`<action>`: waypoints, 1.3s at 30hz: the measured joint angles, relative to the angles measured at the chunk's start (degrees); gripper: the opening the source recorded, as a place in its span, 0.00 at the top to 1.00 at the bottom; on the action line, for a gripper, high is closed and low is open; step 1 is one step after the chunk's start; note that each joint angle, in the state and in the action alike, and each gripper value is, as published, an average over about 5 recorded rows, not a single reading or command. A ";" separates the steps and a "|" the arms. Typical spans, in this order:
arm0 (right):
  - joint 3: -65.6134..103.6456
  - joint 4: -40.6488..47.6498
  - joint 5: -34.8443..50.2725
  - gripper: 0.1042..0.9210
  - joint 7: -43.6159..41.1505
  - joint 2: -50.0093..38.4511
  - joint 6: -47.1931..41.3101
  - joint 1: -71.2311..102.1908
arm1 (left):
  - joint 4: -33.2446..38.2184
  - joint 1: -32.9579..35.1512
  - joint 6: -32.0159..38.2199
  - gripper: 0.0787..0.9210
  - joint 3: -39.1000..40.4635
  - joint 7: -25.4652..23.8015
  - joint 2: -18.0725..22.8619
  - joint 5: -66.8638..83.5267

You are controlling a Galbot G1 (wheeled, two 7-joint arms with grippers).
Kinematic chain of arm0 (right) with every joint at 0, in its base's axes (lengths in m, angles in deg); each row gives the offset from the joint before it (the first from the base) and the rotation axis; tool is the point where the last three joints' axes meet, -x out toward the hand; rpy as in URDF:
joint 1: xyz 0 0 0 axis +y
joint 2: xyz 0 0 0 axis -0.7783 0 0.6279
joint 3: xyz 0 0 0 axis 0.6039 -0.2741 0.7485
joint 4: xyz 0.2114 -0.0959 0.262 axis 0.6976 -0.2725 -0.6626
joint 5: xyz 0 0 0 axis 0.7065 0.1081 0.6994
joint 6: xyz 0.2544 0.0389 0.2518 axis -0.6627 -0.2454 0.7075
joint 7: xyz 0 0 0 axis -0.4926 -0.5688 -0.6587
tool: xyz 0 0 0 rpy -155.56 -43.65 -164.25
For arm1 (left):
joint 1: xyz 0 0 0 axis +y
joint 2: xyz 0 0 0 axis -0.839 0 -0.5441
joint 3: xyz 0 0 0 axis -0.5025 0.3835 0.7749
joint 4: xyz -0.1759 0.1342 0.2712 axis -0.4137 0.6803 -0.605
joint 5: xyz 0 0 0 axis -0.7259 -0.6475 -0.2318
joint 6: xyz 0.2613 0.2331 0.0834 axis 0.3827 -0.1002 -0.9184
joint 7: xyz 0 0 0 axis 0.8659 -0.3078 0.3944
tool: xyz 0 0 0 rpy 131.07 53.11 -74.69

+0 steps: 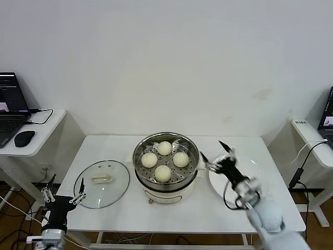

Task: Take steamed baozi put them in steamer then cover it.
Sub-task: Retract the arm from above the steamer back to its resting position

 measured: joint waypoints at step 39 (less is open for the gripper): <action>31.87 -5.15 -5.80 0.12 6.45 22.35 5.32 24.27 | -32.52 -23.65 3.89 0.12 11.43 -2.56 -5.59 -57.64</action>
